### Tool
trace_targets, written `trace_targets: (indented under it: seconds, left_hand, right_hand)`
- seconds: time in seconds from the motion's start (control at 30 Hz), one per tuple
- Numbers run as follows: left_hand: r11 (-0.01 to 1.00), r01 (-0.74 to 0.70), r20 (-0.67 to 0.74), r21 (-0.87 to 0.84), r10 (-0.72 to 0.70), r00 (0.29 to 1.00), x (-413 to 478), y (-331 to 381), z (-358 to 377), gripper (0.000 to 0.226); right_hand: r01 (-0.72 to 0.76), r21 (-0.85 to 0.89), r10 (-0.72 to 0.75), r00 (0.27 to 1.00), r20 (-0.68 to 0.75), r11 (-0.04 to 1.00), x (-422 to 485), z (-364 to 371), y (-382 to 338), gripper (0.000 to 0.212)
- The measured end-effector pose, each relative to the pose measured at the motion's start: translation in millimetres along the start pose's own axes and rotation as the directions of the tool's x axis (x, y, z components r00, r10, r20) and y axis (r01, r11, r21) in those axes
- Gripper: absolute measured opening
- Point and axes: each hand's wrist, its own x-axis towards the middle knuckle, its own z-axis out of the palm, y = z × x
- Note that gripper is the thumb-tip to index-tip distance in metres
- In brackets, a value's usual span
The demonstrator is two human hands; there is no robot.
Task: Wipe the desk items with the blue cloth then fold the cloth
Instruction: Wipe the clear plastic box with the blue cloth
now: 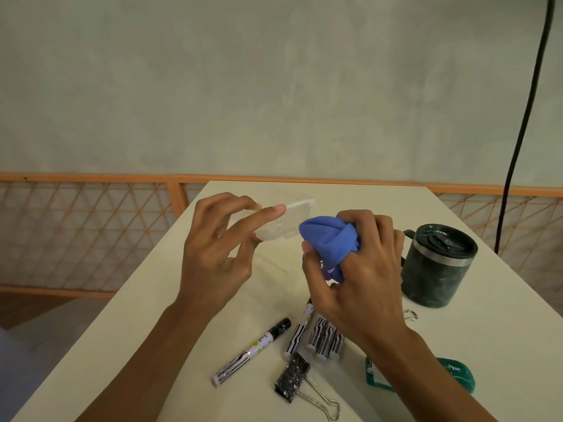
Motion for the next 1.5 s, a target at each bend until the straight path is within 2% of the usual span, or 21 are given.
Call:
trace_targets:
  seconds: [0.2,0.3,0.43,0.53,0.63,0.87,1.03,1.2,1.33,1.5]
  left_hand:
    - [0.998,-0.056,0.014,0.016,0.056,0.998,-2,-1,0,0.041]
    - [0.997,-0.077,0.012,0.021,0.077,0.997,-1,-2,1,0.038]
    - [0.997,-0.074,-0.004,-0.008,0.073,0.997,0,5,2,0.047]
    - [0.999,-0.020,-0.038,-0.044,0.018,0.999,1,3,0,0.044]
    - [0.996,0.049,-0.040,-0.077,-0.052,0.998,1,-1,-2,0.047]
    - [0.975,0.167,0.020,-0.149,-0.166,0.986,-2,-5,0,0.048]
    - [0.950,0.249,0.101,-0.188,-0.233,0.967,-4,-9,2,0.051]
    - [0.950,0.306,0.055,-0.056,-0.303,0.951,-7,-50,-14,0.054]
    - [0.936,0.340,0.076,0.086,-0.346,0.935,-19,-80,-21,0.057]
    - [0.910,0.284,0.144,0.302,-0.338,0.930,-36,-94,-16,0.058]
  right_hand:
    - [0.031,0.025,-0.032,0.999,0.037,0.999,0,2,-11,0.011]
    - [0.017,0.091,-0.022,0.998,0.054,0.996,-3,4,-11,0.014]
    - [0.094,0.148,-0.108,0.990,0.087,0.984,-12,10,-15,0.019]
    - [0.066,0.219,-0.062,0.998,-0.023,0.974,-7,5,-7,0.017]
    - [0.010,0.257,0.018,0.994,-0.105,0.966,3,-3,1,0.028]
    - [-0.027,0.193,0.048,0.993,-0.104,0.981,0,3,12,0.032]
    - [-0.096,0.156,0.105,0.993,-0.050,0.983,-3,9,21,0.022]
    - [-0.168,0.062,0.170,0.985,-0.028,0.984,-3,12,35,0.013]
    - [-0.202,-0.003,0.202,0.979,-0.007,0.979,-3,14,41,0.017]
    - [-0.225,-0.038,0.226,0.974,0.021,0.974,-4,15,42,0.019]
